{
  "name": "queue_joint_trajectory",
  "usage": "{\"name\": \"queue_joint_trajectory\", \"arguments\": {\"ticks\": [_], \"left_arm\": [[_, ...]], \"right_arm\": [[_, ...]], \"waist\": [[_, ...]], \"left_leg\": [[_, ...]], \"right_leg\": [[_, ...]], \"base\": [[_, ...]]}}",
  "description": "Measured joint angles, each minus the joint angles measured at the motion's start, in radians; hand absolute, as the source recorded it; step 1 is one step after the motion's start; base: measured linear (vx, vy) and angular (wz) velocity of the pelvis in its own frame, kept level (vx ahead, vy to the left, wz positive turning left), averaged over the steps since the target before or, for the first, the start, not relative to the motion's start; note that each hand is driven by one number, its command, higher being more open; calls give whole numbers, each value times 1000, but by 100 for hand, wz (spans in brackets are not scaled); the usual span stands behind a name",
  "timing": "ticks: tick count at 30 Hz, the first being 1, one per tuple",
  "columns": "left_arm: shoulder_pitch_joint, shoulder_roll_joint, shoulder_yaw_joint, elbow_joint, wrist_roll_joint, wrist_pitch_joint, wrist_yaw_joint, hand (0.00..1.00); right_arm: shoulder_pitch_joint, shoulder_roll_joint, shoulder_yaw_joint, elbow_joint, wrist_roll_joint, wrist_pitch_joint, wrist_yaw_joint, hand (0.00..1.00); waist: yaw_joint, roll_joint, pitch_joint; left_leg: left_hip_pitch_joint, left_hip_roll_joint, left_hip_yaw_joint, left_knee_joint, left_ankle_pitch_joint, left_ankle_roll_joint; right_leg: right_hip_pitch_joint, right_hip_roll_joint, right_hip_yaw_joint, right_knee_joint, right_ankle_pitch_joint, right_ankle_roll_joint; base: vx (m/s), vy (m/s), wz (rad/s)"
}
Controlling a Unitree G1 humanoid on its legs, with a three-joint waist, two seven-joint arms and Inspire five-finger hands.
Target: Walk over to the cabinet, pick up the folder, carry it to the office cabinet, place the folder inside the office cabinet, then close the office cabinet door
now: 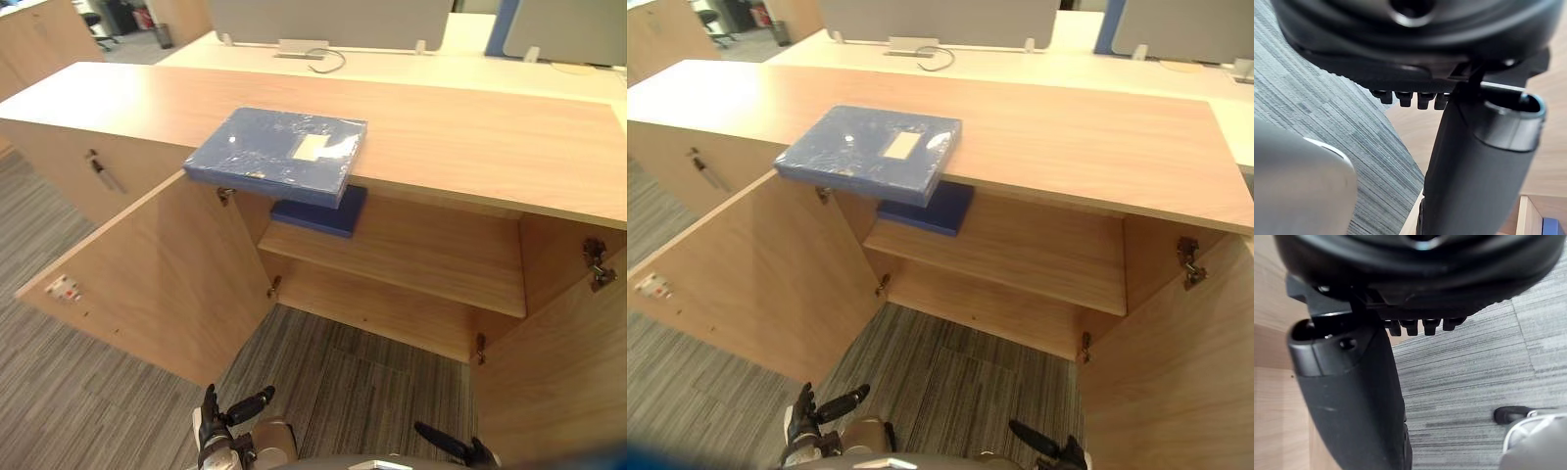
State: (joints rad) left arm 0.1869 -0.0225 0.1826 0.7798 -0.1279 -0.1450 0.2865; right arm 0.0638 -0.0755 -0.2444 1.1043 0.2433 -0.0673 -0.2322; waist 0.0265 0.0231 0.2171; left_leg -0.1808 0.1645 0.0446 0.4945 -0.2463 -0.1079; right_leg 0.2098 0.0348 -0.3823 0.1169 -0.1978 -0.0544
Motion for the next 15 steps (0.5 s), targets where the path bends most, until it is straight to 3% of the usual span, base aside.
{"name": "queue_joint_trajectory", "arguments": {"ticks": [1, 2, 3, 5, 11, 15], "left_arm": [[6, -5, -4, 2, -3, 0, 5, 100], [13, -19, -10, 3, -11, 0, 5, 100], [10, 2, -10, 9, -16, 0, 5, 100], [18, 21, -11, 11, -17, 0, 10, 100], [30, 35, -53, -9, -108, 2, -25, 100], [83, 25, -73, -174, -277, 0, -76, 100]], "right_arm": [[-1, 0, 0, -2, -3, 0, 0, 100], [2, -4, -2, -8, -7, 0, -1, 100], [2, 20, 1, -12, -8, 1, -5, 100], [4, 55, 8, -15, -8, 1, -6, 100], [-3, 65, 32, -22, -29, 3, 15, 100], [-2, 52, 62, -22, -47, 19, 35, 100]], "waist": [[0, 11, -6], [0, 29, -18], [-3, -6, -27], [-1, -46, -46], [8, -45, -55], [6, -43, -56]], "left_leg": [[16, -16, -40, -115, 101, 21], [27, -26, -73, -196, 211, 15], [65, -60, -71, -254, 234, 27], [130, -89, -52, -391, 288, 32], [228, -126, -12, -539, 329, 57], [227, -131, -11, -581, 351, 62]], "right_leg": [[12, 6, 9, -6, -3, 12], [29, 15, 21, -16, -13, 28], [39, -18, 20, -21, -12, 43], [35, -57, 26, -10, -16, 59], [35, -104, 66, 9, -11, 79], [14, -108, 65, 9, -10, 80]], "base": [[260, 150, -38], [306, 165, -12], [295, 156, -1], [190, 63, 6], [100, 77, -12], [4, 8, 0]]}}
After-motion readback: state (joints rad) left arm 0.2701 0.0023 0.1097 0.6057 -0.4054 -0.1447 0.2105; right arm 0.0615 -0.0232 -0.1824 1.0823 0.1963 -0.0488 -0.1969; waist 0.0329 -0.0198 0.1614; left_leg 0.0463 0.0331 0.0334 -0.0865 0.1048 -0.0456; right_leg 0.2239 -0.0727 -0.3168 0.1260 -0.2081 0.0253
